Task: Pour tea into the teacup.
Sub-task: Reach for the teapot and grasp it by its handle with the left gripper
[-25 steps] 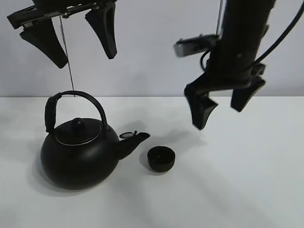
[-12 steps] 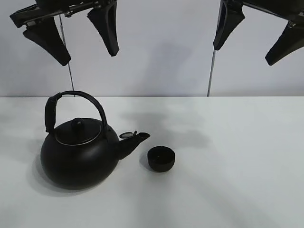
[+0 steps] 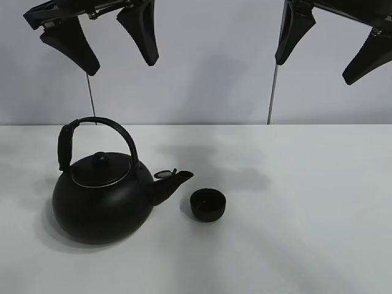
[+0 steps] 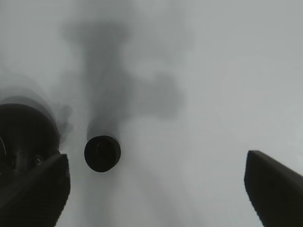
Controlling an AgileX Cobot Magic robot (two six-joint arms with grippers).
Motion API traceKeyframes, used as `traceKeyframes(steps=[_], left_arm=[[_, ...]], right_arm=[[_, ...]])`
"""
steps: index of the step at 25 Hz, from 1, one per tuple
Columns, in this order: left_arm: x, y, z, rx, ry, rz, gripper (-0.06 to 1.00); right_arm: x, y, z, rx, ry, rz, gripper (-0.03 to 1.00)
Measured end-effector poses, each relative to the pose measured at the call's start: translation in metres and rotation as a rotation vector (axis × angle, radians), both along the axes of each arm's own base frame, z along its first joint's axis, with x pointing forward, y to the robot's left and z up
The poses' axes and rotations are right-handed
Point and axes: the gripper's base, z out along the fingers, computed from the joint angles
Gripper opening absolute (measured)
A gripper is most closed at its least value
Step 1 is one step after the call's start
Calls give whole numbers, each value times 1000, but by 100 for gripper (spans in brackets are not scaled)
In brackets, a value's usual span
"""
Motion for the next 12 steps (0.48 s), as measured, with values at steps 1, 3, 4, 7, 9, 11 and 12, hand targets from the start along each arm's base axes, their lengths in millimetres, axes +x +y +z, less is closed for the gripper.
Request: traceKeyframes(steps=[1,3,4,7,9,11,12], left_arm=[[2,-1,1,-6,-21,-3,63],[4,-1,2,-14,-58,-14,63],[5,-2,3,-16,-82,-24,63],[0,-3,13,-28,-197,-50,62],[-11,-2,25,-50,-322,-54,61],[-30,5,42,-76,-468,-54,61],[-42,10,47,-92,-545,-52,61]], right_arm=[[0,0,0,0,0,0,69],[0,0,0,0,0,0,69],[0,0,0,0,0,0,69],[0,0,0,1,-1,0,69],[0,0,0,6,-3,-2,69],[1,1,0,9,-7,-3,69],[1,1,1,9,-10,-4,69]])
